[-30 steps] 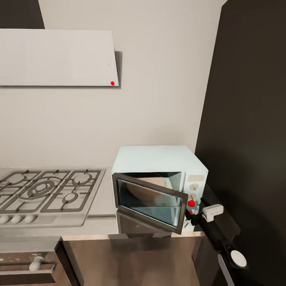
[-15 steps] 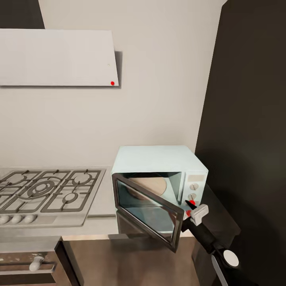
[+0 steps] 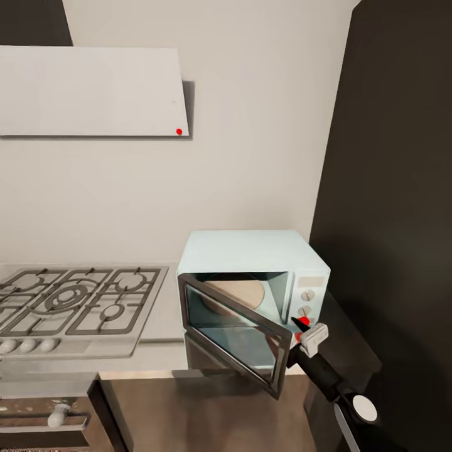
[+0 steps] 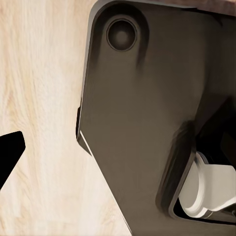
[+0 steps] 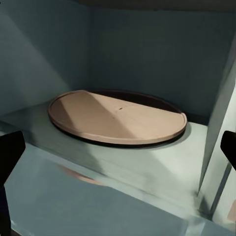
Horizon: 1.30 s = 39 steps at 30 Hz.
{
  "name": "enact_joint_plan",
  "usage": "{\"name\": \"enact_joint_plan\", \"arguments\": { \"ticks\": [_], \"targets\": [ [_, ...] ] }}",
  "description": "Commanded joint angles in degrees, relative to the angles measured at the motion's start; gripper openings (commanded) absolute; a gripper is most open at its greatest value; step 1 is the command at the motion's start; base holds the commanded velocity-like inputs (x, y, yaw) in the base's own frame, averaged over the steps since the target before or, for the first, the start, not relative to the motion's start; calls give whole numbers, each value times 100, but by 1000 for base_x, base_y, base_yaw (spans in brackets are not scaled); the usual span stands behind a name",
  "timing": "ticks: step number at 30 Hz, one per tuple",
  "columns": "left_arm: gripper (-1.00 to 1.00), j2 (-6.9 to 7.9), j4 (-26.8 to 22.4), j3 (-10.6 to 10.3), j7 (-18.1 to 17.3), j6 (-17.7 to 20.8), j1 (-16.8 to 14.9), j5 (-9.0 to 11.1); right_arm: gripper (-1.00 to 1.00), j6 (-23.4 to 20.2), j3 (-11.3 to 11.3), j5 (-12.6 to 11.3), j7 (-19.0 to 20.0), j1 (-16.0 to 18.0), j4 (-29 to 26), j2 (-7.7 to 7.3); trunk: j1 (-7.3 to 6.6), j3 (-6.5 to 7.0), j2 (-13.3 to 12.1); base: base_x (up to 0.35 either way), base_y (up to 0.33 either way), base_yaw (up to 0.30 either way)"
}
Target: In the kitchen, take the popcorn bag from the countertop, put it into the microwave, and heat it until the popcorn is cooked so the cooked popcorn ends up inside the bag.
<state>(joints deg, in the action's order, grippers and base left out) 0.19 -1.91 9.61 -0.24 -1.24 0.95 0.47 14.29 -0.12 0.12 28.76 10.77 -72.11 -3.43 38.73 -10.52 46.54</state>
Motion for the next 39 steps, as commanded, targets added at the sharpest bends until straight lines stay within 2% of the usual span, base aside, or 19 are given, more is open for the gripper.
{"name": "enact_joint_plan", "arguments": {
  "ticks": [1,7,15,27,31,35,39],
  "targets": [
    [100,-3,-6,25,-2,-8,1,5,100,9,-3,0,17,4,0,-3,1,-7,4,-20,-85,170],
    [100,-1,-10,23,-2,-7,1,6,100,-10,-6,-2,7,4,-2,-3,1,-7,4,-81,-137,238],
    [100,-9,-8,23,-2,-7,1,6,100,-14,-6,-3,-2,4,-2,-1,1,-7,4,-20,-12,258],
    [100,-10,-8,23,-3,-7,1,5,100,-3,-9,-3,-50,4,0,-1,1,-7,4,-134,0,258],
    [100,-10,-8,23,-2,-7,1,6,100,25,-12,-3,-392,4,-2,-1,1,-7,4,-7,0,258],
    [100,-10,-6,23,-2,-7,1,5,100,29,-14,-3,-551,4,-2,0,1,-7,4,-1,0,258],
    [100,-10,-5,23,-2,-7,1,6,100,30,-23,-19,-1023,4,-4,0,1,-7,4,0,0,258]
  ]
}}
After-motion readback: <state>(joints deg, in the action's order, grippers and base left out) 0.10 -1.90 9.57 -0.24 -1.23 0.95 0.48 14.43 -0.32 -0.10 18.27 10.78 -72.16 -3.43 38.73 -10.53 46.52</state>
